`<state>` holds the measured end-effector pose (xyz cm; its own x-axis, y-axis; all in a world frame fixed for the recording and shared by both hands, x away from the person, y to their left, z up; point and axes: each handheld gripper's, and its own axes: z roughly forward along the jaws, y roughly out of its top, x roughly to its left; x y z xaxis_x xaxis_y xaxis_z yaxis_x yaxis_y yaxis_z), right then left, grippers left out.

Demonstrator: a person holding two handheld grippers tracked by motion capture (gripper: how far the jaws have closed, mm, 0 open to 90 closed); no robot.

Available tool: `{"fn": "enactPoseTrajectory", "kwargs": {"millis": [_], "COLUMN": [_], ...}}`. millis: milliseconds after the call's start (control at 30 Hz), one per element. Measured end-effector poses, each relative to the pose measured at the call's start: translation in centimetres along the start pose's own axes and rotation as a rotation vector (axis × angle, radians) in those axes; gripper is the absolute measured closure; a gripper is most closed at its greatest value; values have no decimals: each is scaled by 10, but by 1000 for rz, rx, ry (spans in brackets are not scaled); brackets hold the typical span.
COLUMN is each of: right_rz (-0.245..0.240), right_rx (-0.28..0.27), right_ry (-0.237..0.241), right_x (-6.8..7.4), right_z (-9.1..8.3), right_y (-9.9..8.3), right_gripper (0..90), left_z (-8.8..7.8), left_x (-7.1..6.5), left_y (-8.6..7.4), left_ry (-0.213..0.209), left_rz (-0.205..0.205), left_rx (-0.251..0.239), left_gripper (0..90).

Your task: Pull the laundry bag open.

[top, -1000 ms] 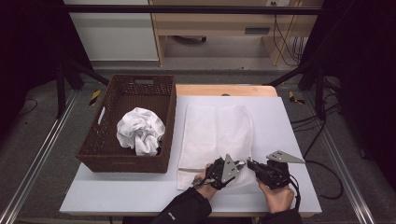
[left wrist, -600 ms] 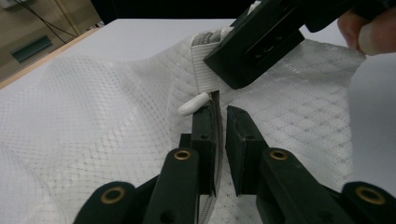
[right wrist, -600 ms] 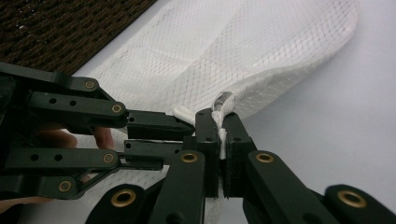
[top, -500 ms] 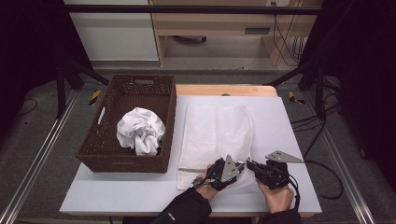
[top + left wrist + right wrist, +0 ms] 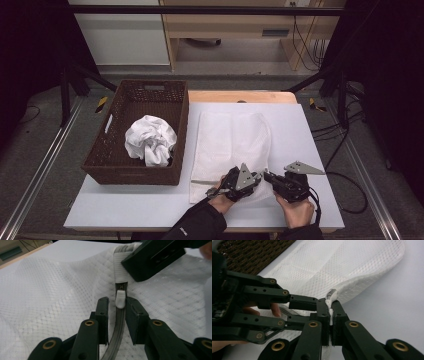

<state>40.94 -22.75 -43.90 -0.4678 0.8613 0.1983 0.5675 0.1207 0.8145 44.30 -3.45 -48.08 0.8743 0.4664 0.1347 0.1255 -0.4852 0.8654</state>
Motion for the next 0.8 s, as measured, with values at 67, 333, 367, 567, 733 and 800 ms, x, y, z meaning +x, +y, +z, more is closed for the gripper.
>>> {"fn": "enactPoseTrajectory", "kwargs": {"millis": [67,333,367,567,733,800], "right_rz": [-1,0,0,-1,-3,-2], "right_rx": [1,0,-1,-1,-2,-2], "right_ry": [-1,-3,-3,-2,-2,-3], "right_x": [0,0,0,0,0,0], "right_z": [0,0,0,0,0,0], "right_y": [0,0,0,0,0,0], "right_gripper": [877,877,877,877,878,877], "left_z": [1,-5,-5,-4,-2,-2], "left_x": [1,1,1,1,1,1], "left_y": [0,2,2,2,1,1], "left_ry": [13,32,32,10,9,4], "left_rz": [-7,3,4,5,11,13], "left_rx": [3,-36,-33,-34,-26,-29], "left_gripper": [701,700,702,742,771,779]}}
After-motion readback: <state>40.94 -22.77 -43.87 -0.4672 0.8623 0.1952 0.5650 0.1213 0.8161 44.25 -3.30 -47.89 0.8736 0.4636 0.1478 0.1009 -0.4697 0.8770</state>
